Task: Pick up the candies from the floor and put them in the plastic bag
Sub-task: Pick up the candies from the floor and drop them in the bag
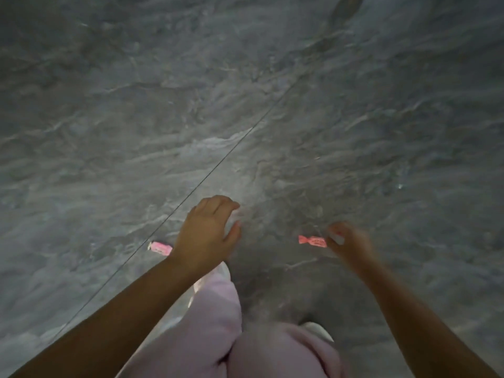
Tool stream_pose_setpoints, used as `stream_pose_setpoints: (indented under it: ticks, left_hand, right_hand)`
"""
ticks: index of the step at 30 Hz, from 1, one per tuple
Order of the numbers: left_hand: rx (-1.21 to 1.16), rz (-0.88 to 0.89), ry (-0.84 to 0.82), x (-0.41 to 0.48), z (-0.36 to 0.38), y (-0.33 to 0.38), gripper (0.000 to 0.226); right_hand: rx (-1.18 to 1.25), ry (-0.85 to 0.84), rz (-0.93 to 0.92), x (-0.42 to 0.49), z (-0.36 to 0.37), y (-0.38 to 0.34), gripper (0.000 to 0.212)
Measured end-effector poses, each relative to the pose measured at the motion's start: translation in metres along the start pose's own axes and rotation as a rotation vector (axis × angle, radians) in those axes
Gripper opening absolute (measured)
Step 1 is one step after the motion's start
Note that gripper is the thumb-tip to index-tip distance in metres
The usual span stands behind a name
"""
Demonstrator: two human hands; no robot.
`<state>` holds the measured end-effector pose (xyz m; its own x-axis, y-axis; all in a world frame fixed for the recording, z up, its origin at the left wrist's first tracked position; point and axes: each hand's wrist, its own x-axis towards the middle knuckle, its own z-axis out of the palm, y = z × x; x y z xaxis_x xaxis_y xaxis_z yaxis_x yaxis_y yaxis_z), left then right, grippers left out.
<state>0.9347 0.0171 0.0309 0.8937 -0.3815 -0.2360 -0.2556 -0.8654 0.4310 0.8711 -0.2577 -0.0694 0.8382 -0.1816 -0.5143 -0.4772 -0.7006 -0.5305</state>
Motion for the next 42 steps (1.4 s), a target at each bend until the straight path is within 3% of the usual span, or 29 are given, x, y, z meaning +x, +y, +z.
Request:
stream_pose_setpoints:
  ticks: [2,6,10,15,22,25,30,36,42]
  left_hand:
    - [0.056,0.059,-0.008,0.016,0.023,-0.019,0.038]
    - [0.201,0.146,-0.008,0.033,0.063,-0.055,0.039]
    - [0.156,0.098,0.011,0.027,0.095,-0.076,0.037]
    - [0.059,0.022,0.055,0.006,0.113,-0.083,0.036]
    - [0.003,-0.082,0.127,-0.008,0.124,-0.096,0.038]
    - [-0.051,-0.154,0.177,-0.018,0.127,-0.106,0.039]
    - [-0.106,-0.288,0.217,-0.043,0.134,-0.124,0.046]
    - [-0.204,-0.56,0.35,-0.083,0.146,-0.159,0.054]
    - [-0.313,-0.823,0.417,-0.111,0.173,-0.195,0.05]
  right_hand:
    - [-0.044,-0.035,0.019,0.021,0.028,0.026,0.026]
    - [-0.139,-0.076,-0.123,0.046,0.073,0.064,0.031]
    - [-0.287,-0.115,-0.259,0.057,0.091,0.084,0.03]
    - [-0.355,-0.127,-0.297,0.058,0.097,0.091,0.039]
    - [-0.309,-0.117,-0.294,0.065,0.103,0.09,0.021]
    - [-0.225,-0.094,-0.292,0.074,0.098,0.068,0.015]
    - [-0.175,-0.092,-0.448,0.094,0.092,-0.008,0.014]
    - [-0.19,-0.26,-0.751,0.098,0.117,-0.115,0.014]
    - [-0.268,-0.399,-0.894,0.087,0.159,-0.195,0.016]
